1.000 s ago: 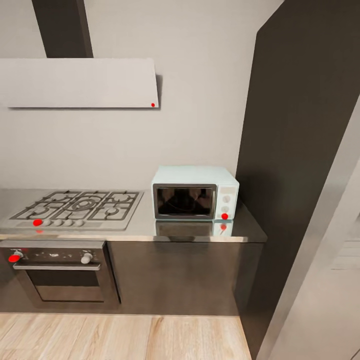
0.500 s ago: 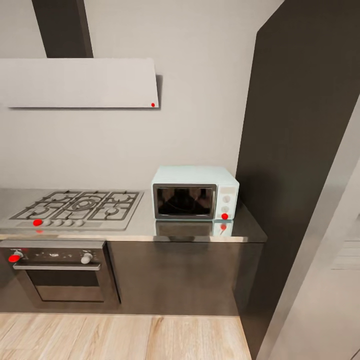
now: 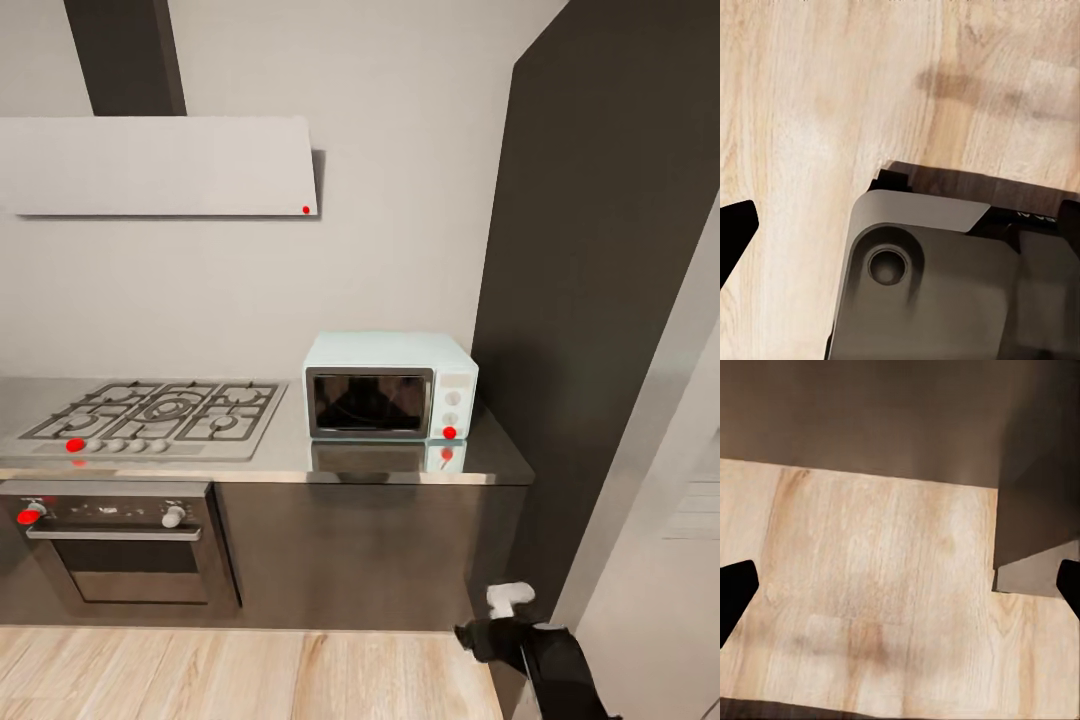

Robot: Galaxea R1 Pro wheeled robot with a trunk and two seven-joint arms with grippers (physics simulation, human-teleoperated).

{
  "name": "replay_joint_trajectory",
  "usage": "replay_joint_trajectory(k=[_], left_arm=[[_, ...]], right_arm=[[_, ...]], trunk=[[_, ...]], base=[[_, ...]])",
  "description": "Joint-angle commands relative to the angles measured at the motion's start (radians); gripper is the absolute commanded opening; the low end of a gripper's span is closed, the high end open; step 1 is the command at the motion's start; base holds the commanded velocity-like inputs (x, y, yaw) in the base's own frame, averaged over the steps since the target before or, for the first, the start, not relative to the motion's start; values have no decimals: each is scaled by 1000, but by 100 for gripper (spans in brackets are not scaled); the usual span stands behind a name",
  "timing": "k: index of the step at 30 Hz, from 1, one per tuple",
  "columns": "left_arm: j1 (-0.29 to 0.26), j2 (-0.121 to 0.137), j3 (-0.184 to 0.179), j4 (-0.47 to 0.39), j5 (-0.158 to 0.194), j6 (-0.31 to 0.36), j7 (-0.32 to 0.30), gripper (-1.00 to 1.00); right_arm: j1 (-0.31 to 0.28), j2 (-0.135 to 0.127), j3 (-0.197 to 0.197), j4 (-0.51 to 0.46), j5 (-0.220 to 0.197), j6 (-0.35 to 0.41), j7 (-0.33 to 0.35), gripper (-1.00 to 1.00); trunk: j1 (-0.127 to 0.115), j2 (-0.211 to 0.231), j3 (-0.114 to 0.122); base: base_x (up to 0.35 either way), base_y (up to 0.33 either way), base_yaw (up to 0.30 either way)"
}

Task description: In the kitchen, take the popcorn bag from the countertop, put it into the microwave, and heat it until the popcorn is cooked so the cooked popcorn ends up inside the bag.

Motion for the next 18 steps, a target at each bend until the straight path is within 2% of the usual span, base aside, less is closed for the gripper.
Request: replay_joint_trajectory(k=[1,2,3,6,9,12,14,16,18], left_arm=[[-1,0,-8,1,8,-3,3,100],[-1,0,-8,1,8,-3,3,100],[-1,0,-8,1,8,-3,3,100],[-1,2,-8,1,9,-2,3,100],[-1,3,-8,1,9,-2,3,100],[-1,4,-8,1,9,-2,3,100],[-1,4,-8,1,9,-2,3,100],[-1,4,-8,1,9,-2,3,100],[-1,4,-8,1,9,-2,3,100]], right_arm=[[-33,1,6,-28,12,38,10,100],[-49,0,9,-42,12,58,10,100],[-120,0,18,-100,11,134,11,100],[-213,-2,22,-155,11,198,11,100],[-262,-3,23,-185,11,206,8,100],[-363,2,34,-217,11,207,3,100],[-411,19,35,-220,11,206,2,100],[-444,38,37,-222,11,200,0,100],[-456,38,35,-220,11,164,-3,100]], trunk=[[0,-1,-2],[0,-1,-2],[0,-1,-2],[0,-1,-2],[0,-1,-2],[0,-1,-2],[0,-1,-2],[0,-1,-2],[0,-1,-2]], base=[[0,0,0],[0,0,0],[0,0,0],[0,0,0],[0,0,0],[0,0,0],[0,0,0],[0,0,0],[0,0,0]])
